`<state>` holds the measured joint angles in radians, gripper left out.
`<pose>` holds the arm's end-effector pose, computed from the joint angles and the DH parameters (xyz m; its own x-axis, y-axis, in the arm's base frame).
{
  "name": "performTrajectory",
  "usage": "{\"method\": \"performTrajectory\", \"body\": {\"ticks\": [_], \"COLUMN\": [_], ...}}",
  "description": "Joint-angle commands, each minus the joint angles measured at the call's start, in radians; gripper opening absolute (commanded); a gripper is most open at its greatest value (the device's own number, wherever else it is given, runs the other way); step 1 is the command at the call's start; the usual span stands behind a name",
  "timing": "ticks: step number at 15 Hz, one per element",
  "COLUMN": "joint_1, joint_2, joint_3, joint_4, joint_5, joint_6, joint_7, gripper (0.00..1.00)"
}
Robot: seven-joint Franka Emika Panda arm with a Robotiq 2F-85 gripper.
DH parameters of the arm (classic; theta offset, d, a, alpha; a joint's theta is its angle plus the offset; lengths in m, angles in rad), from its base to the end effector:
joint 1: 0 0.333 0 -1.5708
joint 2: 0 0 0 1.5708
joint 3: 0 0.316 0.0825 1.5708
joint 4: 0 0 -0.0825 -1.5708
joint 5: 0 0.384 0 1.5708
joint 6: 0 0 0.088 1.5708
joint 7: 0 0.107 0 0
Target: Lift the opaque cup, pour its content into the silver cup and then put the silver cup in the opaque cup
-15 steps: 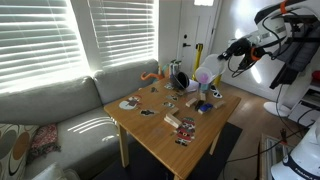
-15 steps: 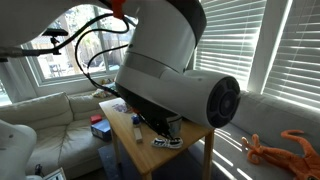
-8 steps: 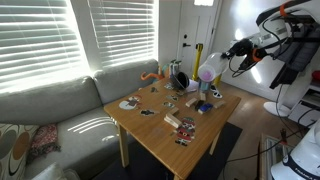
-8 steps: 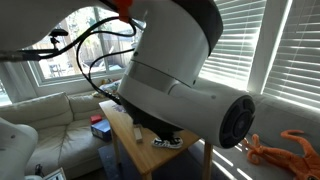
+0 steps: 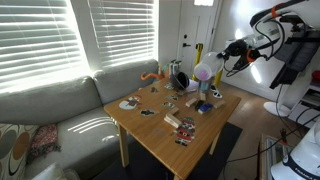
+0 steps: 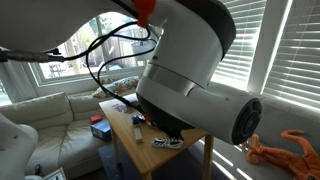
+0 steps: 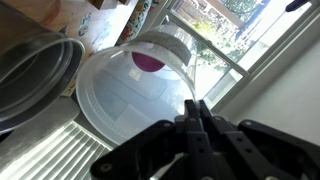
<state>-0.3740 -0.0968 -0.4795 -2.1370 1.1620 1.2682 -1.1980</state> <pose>0.3842 -0.2702 0.4864 0.7844 -0.2212 0.5794 0.4937 -0.3427 -0.7993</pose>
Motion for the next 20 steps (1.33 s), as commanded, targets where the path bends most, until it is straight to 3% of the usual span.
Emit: {"method": "performTrajectory", "body": {"ticks": [1,12,20], "joint_1": [-0.013,-0.03,-0.02], "joint_2": [0.06,0.148,0.091], "joint_3": [0.015,0.023,0.031], "joint_4": [0.045,0.065,0.098], "joint_5": [0.037,0.112,0.076], "joint_6": [-0.05,-0.122,-0.117], "joint_7": [-0.036,-0.109,-0.077], "gripper": [0.01,0.01,0.01]}}
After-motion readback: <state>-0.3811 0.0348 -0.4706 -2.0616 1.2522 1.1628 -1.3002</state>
